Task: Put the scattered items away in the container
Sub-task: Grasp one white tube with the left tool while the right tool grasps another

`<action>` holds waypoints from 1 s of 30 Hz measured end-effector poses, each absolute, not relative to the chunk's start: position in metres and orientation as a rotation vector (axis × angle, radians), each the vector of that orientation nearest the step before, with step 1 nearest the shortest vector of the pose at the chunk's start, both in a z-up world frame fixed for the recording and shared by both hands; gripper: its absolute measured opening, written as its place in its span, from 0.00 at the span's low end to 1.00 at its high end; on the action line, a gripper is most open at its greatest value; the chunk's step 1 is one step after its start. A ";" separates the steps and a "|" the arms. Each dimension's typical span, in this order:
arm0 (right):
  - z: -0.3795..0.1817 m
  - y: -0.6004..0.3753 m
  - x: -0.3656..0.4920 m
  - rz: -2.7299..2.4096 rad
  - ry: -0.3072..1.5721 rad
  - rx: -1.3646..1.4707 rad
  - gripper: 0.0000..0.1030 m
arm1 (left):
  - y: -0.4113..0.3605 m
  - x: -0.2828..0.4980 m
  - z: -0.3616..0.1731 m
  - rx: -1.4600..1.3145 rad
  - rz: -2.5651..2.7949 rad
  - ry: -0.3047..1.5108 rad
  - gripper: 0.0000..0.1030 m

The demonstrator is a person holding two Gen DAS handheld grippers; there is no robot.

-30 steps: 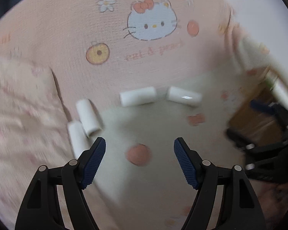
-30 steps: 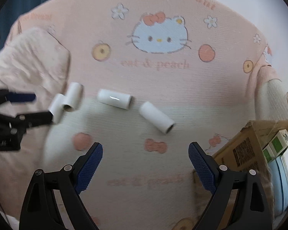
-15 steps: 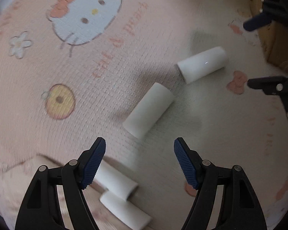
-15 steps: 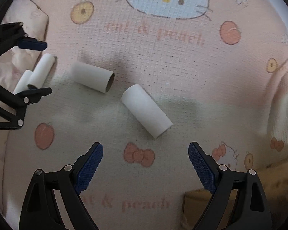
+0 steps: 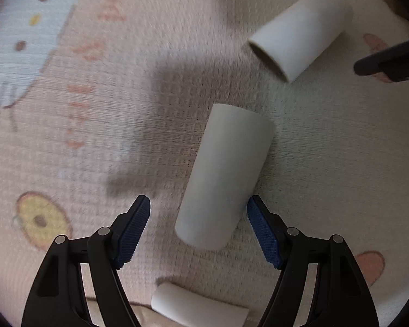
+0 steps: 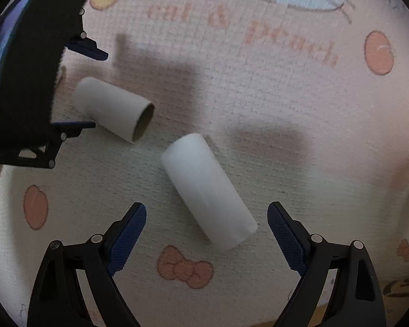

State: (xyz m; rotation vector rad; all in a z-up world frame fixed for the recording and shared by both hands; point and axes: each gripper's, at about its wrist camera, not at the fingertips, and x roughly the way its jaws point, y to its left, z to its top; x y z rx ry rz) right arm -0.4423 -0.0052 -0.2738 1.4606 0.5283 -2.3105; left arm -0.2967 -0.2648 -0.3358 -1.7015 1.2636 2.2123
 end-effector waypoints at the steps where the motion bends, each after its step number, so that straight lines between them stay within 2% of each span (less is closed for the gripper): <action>1: -0.277 -0.004 -0.445 -2.312 0.532 1.475 0.87 | -0.265 -0.300 -0.339 -1.714 2.208 1.264 0.75; 4: -0.284 0.007 -0.455 -2.308 0.419 1.519 0.85 | -0.265 -0.306 -0.342 -1.713 2.218 1.229 0.75; 7: -0.293 0.026 -0.464 -2.289 0.175 1.586 0.79 | -0.266 -0.306 -0.342 -1.709 2.216 1.211 0.74; 8: -0.296 0.035 -0.467 -2.270 0.051 1.605 0.77 | -0.267 -0.306 -0.342 -1.717 2.216 1.191 0.72; 10: -0.298 0.043 -0.467 -2.267 -0.046 1.614 0.72 | -0.268 -0.305 -0.342 -1.739 2.212 1.119 0.62; 11: -0.299 0.045 -0.465 -2.276 -0.050 1.607 0.67 | -0.269 -0.304 -0.342 -1.746 2.212 1.095 0.58; 14: -0.305 0.044 -0.459 -2.242 0.012 1.638 0.50 | -0.267 -0.301 -0.343 -1.758 2.247 1.088 0.57; 15: -0.303 0.043 -0.456 -2.252 0.046 1.619 0.48 | -0.267 -0.298 -0.344 -1.762 2.255 1.085 0.57; 19: -0.299 0.041 -0.445 -2.245 0.082 1.617 0.44 | -0.262 -0.289 -0.348 -1.799 2.276 1.030 0.56; 28: -0.279 0.065 -0.401 -2.285 -0.035 1.722 0.43 | -0.260 -0.261 -0.333 -1.916 2.304 0.877 0.55; 30: -0.274 0.074 -0.383 -2.293 -0.126 1.766 0.42 | -0.255 -0.248 -0.333 -1.933 2.307 0.848 0.55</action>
